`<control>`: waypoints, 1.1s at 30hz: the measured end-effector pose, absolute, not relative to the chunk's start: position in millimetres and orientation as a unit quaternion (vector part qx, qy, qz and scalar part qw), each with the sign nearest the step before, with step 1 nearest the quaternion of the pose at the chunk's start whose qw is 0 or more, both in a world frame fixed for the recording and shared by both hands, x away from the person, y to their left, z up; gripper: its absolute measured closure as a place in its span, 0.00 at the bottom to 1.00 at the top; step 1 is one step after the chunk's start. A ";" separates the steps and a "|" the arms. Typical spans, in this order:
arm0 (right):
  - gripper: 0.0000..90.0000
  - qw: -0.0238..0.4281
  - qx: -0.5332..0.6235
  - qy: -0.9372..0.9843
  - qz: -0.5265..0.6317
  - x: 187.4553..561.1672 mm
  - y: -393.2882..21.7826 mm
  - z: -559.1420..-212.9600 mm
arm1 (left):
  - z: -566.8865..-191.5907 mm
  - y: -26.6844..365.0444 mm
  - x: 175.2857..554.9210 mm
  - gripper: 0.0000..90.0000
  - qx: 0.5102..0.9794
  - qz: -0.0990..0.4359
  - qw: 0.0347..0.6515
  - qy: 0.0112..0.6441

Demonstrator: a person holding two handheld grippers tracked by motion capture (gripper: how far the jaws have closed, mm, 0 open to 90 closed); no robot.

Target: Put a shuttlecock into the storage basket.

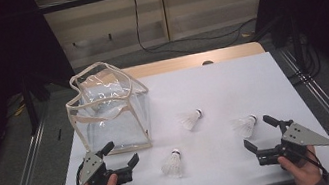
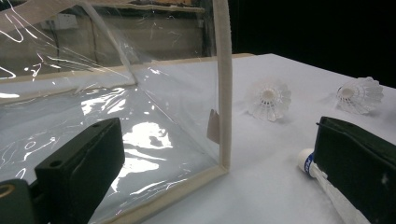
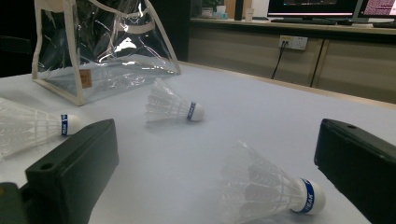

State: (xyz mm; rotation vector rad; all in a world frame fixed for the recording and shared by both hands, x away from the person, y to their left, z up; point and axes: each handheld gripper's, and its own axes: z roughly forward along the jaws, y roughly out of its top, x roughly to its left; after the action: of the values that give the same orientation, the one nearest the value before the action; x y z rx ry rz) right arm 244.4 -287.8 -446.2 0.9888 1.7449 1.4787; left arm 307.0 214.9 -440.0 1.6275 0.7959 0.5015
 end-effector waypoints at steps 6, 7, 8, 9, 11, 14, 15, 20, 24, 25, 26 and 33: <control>0.00 0.317 0.381 0.660 0.564 244.6 -289.7 -446.5 | -439.9 212.0 307.7 0.02 0.702 0.212 0.590 0.337; 0.00 0.316 0.380 0.660 0.565 244.5 -289.4 -446.4 | -439.9 211.8 308.0 0.02 0.705 0.214 0.587 0.335; 0.00 0.316 0.380 0.660 0.566 244.5 -289.1 -446.3 | -439.9 211.6 308.1 0.02 0.709 0.214 0.585 0.332; 0.00 0.316 0.377 0.662 0.565 244.8 -288.6 -446.4 | -439.9 211.1 308.0 0.02 0.708 0.213 0.586 0.332; 0.00 0.315 0.379 0.662 0.564 244.7 -287.9 -446.5 | -439.9 210.7 307.9 0.02 0.708 0.211 0.586 0.332; 0.00 0.317 0.377 0.664 0.562 244.4 -288.0 -446.6 | -440.1 210.4 308.9 0.02 0.711 0.208 0.586 0.329; 0.00 0.317 0.377 0.664 0.562 244.3 -288.2 -446.6 | -440.1 209.5 308.7 0.02 0.710 0.204 0.587 0.330; 0.00 0.317 0.381 0.662 0.562 244.4 -289.7 -446.9 | -439.3 204.2 308.0 0.02 0.716 0.198 0.588 0.322; 0.00 0.315 0.382 0.664 0.561 243.5 -289.9 -447.4 | -439.4 200.4 307.9 0.02 0.715 0.192 0.589 0.325; 0.00 0.315 0.380 0.663 0.563 243.2 -289.9 -446.9 | -438.9 199.9 306.9 0.02 0.719 0.193 0.586 0.319; 0.00 0.316 0.379 0.662 0.564 243.2 -289.5 -446.5 | -438.6 198.4 306.0 0.02 0.717 0.191 0.590 0.319; 0.00 0.314 0.374 0.668 0.562 243.7 -284.3 -446.7 | -438.8 191.8 304.6 0.02 0.728 0.176 0.586 0.309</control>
State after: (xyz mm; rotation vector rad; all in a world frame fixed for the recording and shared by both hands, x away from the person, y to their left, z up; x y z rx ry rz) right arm 243.7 -284.3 -446.7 0.9872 1.7597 1.4811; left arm 304.6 191.8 -438.8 1.6984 0.7205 0.4098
